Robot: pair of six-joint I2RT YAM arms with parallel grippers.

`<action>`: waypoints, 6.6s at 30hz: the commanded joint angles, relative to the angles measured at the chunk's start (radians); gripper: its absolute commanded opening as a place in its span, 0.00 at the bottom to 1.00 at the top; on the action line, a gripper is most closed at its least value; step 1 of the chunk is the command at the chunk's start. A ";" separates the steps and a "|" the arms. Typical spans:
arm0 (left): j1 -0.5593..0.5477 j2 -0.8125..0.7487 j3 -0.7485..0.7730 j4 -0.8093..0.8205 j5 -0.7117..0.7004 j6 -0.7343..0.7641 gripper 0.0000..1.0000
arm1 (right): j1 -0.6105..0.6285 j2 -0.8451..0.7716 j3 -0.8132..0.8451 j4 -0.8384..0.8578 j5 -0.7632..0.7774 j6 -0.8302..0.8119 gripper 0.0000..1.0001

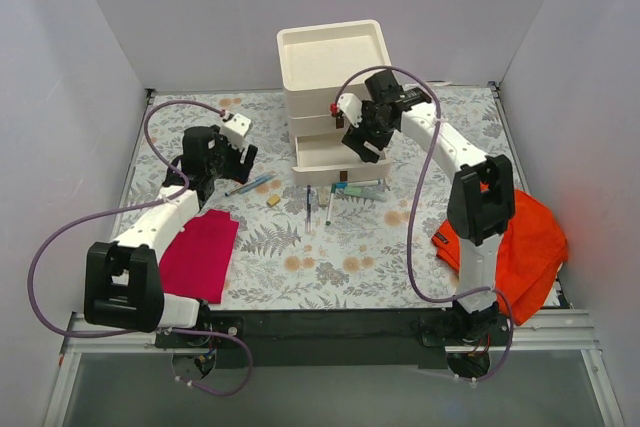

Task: Sort the stationery into containers
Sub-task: Place the stationery in the drawer, then pick up the stationery from the center of the board, then place the stationery in the drawer, then pick up the stationery from the center of the board.

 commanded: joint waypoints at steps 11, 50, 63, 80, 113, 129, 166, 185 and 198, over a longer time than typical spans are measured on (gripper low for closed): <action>-0.083 0.126 0.024 -0.303 0.282 0.236 0.59 | -0.044 -0.490 -0.506 0.179 -0.120 0.172 0.82; -0.185 0.210 0.387 -0.193 0.360 0.173 0.03 | -0.139 -0.483 -0.540 0.233 -0.123 0.207 0.81; -0.227 0.375 0.496 -0.124 0.380 0.202 0.04 | -0.168 -0.499 -0.541 0.233 -0.108 0.195 0.81; -0.262 0.421 0.510 -0.135 0.256 0.115 0.38 | -0.180 -0.484 -0.540 0.233 -0.129 0.195 0.81; -0.032 -0.111 -0.002 -0.096 -0.264 -0.320 0.80 | 0.185 -0.357 -0.641 0.541 -0.197 0.552 0.70; -0.080 -0.404 -0.225 -0.041 -0.269 -0.217 0.80 | 0.245 -0.145 -0.464 0.545 -0.004 0.943 0.57; -0.104 -0.446 -0.279 0.048 -0.269 -0.206 0.81 | 0.323 -0.073 -0.388 0.442 0.276 0.986 0.47; -0.106 -0.421 -0.286 0.059 -0.264 -0.220 0.81 | 0.330 -0.018 -0.377 0.485 0.210 0.960 0.47; -0.109 -0.440 -0.303 0.054 -0.276 -0.214 0.81 | 0.358 0.028 -0.355 0.476 0.259 0.979 0.01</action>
